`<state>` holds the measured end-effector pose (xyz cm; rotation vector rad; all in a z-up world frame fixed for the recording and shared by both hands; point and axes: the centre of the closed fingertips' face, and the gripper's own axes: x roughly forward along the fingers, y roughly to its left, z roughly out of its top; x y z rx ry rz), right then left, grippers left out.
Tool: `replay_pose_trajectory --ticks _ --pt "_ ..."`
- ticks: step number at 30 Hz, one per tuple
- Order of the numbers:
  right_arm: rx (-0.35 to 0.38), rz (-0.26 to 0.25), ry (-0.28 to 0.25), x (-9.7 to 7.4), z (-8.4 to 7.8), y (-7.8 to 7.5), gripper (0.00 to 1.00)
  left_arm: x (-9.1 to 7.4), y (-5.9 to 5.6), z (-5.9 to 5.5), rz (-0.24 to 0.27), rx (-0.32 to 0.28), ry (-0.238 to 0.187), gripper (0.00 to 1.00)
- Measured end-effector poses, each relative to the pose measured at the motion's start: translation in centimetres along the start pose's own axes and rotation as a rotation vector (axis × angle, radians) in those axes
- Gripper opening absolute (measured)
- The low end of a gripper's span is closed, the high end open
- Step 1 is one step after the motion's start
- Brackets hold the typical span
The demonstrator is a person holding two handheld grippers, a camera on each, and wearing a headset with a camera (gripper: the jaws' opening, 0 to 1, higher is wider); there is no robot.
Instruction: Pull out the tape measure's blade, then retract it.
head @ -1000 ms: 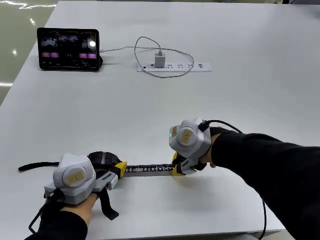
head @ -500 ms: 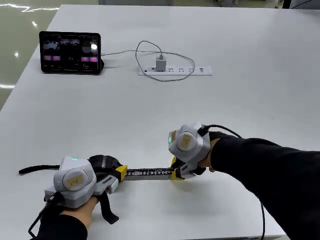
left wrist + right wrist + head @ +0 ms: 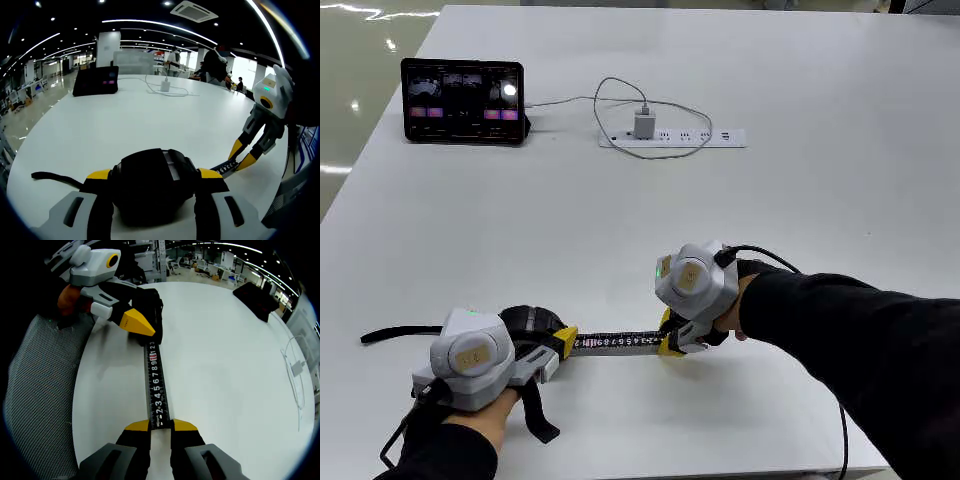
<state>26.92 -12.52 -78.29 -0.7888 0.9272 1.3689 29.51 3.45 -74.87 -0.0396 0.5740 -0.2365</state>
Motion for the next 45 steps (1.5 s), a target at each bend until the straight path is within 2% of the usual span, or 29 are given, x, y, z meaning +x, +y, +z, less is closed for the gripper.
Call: replay_pose_trajectory --ticks 39,42,45 --pt "0.004 0.011 -0.029 0.8 1.8 0.1 0.11 0.0 0.1 0.0 -0.005 -0.016 -0.001 0.60" --pt "-0.014 0.014 -0.035 0.9 1.9 0.1 0.11 0.0 0.1 0.0 -0.005 -0.016 -0.001 0.60" --pt "0.004 0.019 -0.038 0.9 2.1 0.1 0.11 -0.1 0.1 0.0 -0.006 -0.018 -0.002 0.60"
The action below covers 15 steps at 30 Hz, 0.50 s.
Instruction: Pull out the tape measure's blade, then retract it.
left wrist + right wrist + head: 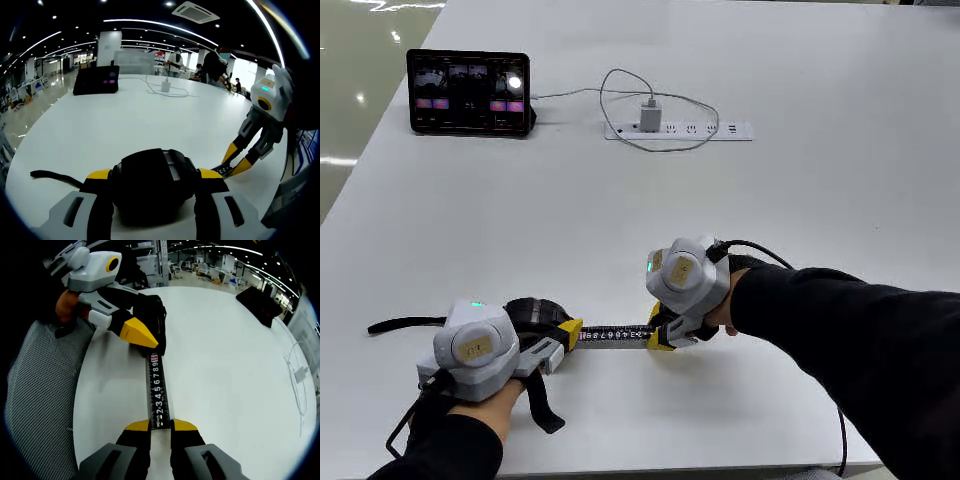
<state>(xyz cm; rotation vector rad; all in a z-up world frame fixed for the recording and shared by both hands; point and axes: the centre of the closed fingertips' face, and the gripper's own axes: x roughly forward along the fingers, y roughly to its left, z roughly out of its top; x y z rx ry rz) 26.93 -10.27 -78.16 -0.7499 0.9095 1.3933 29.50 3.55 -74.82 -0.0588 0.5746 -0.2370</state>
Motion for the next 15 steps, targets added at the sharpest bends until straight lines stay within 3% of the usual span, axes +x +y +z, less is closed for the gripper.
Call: replay_pose_trajectory --ticks 15 --pt "0.002 0.004 -0.010 0.40 0.67 0.05 0.11 -0.05 0.00 0.02 -0.001 0.000 0.000 0.60"
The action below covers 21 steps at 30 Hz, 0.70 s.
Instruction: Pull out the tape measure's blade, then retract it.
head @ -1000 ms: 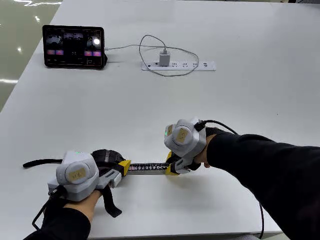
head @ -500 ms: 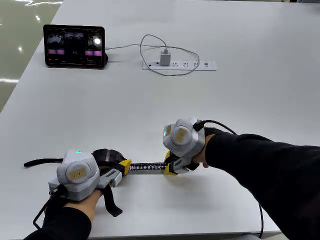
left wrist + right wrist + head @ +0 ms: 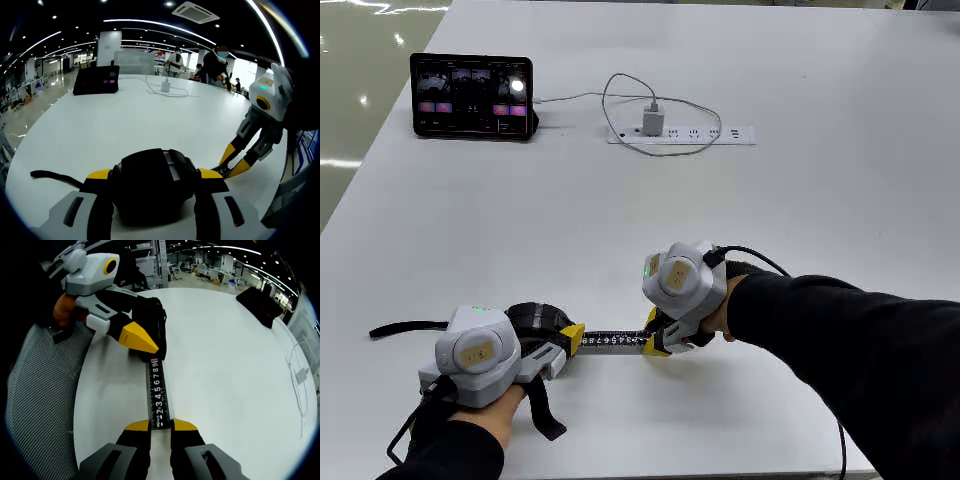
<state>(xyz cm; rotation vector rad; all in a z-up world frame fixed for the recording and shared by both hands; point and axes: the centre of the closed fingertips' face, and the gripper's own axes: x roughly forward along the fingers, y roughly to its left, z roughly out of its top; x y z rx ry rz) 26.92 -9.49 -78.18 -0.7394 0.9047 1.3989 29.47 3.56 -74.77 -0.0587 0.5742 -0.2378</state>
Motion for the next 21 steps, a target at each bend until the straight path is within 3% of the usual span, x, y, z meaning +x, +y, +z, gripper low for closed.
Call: replay_pose_trajectory --ticks 21 --pt "0.006 0.005 -0.013 0.47 0.80 0.08 0.11 -0.02 0.05 0.01 -0.003 -0.013 -0.002 0.60"
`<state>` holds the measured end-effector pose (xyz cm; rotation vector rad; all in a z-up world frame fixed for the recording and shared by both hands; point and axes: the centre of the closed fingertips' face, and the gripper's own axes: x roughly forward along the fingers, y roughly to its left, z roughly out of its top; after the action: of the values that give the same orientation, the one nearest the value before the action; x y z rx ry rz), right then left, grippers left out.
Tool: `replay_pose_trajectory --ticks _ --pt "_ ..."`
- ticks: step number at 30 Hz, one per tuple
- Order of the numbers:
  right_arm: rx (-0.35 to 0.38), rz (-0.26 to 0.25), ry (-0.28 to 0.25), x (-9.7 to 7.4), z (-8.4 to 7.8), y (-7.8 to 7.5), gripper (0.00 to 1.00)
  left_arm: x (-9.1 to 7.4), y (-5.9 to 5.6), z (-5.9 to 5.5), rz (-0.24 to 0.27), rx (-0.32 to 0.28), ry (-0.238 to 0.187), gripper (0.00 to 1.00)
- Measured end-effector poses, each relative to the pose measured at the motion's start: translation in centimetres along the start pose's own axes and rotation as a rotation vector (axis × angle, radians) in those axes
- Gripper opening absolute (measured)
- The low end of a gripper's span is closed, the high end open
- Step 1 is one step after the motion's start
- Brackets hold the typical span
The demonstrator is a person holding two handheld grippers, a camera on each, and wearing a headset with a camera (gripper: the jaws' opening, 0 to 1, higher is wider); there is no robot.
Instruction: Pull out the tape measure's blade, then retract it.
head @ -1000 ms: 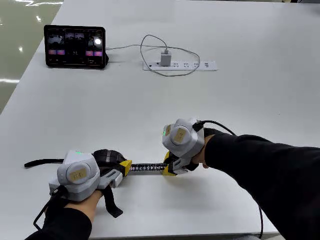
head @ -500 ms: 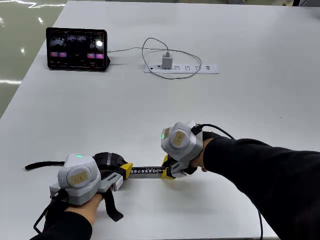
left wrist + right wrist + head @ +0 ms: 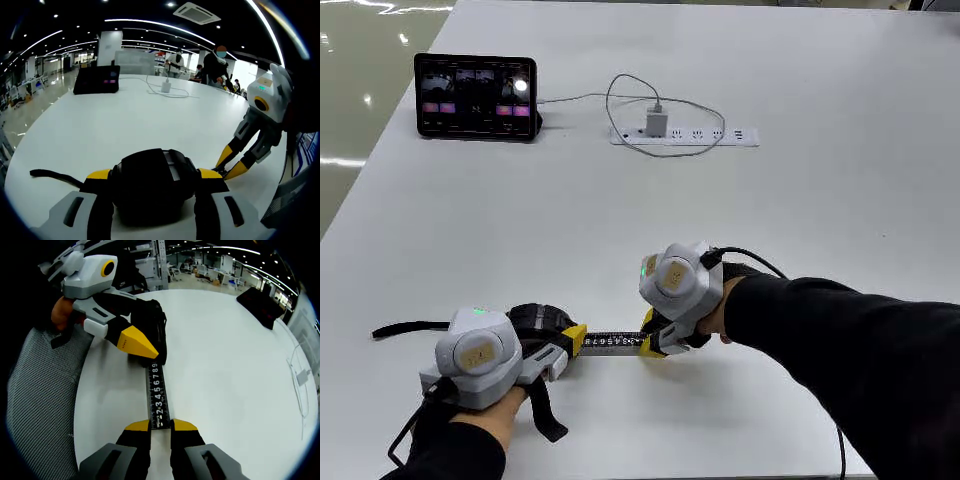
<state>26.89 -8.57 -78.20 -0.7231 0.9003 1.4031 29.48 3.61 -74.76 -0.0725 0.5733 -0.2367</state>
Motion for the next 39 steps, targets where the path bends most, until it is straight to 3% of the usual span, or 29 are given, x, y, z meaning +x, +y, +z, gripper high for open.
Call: replay_pose_trajectory --ticks 39 --pt "0.000 0.001 -0.050 1.2 2.4 0.5 0.11 -0.1 0.1 0.0 -0.010 -0.020 -0.003 0.60"
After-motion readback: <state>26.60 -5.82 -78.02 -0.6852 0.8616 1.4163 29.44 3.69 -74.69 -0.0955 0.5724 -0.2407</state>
